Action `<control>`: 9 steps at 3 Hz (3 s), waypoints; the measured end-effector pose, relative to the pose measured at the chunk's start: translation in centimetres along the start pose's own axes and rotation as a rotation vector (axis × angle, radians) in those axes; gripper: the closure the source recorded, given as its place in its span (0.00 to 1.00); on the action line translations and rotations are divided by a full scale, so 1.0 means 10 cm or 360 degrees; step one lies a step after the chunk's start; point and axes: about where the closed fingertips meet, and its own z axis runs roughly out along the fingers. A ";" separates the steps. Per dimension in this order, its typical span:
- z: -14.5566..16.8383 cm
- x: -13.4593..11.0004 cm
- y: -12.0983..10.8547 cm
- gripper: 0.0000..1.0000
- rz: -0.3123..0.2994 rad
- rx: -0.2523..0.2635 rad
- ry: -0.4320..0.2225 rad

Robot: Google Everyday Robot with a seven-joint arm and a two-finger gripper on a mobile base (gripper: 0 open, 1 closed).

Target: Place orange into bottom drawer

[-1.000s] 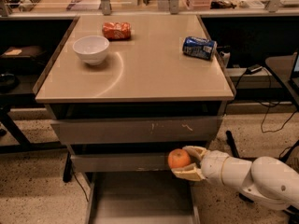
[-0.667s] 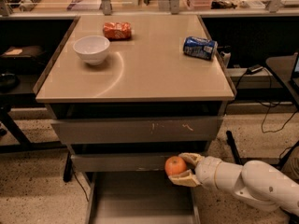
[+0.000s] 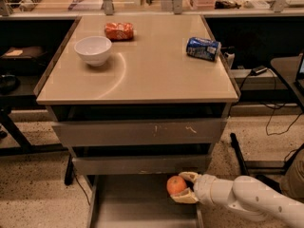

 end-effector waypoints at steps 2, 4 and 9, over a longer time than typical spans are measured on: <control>0.32 0.42 0.11 1.00 0.0043 -0.0076 0.0046; 1.22 0.70 0.27 1.00 0.0071 -0.0151 0.0143; 2.60 2.01 0.40 1.00 0.0113 -0.0211 0.0348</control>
Offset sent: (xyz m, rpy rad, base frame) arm -0.0019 0.0025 -0.0403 -0.0051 0.0388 0.0165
